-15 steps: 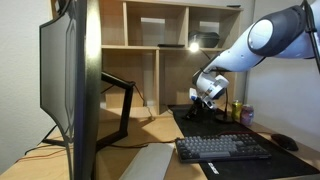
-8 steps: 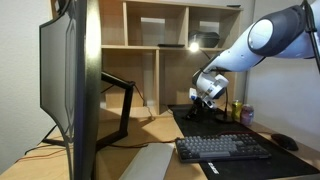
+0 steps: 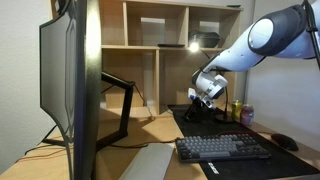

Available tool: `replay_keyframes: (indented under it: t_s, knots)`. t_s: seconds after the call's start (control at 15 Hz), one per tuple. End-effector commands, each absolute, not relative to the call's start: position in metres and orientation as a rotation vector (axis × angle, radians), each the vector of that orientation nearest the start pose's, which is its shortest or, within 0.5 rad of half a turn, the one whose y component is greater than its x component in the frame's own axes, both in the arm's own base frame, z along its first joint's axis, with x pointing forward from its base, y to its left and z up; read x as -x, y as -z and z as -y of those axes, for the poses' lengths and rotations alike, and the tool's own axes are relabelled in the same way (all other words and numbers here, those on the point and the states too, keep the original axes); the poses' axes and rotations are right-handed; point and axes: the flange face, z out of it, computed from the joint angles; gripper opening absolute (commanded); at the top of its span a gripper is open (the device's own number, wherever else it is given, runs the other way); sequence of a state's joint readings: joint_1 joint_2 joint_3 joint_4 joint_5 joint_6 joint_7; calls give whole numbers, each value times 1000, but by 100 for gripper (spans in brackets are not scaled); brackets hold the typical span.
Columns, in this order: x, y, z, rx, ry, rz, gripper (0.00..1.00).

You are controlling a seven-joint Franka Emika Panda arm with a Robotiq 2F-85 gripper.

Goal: Switch off the black lamp on the table.

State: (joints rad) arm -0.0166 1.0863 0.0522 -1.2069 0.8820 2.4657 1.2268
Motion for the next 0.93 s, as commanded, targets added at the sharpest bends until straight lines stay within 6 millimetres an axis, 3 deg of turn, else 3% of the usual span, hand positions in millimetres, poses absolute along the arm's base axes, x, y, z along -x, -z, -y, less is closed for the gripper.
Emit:
replay_keyframes:
  t_s: [0.0, 0.53, 0.8, 0.87]
  knots:
    - [-769, -124, -12, 1458, -351, -2037, 55]
    - [-770, -124, -12, 1455, -341, -2042, 1]
    - [-770, -125, -11, 1457, -338, -2043, 5]
    - [-770, -125, -11, 1454, -340, -2045, 12]
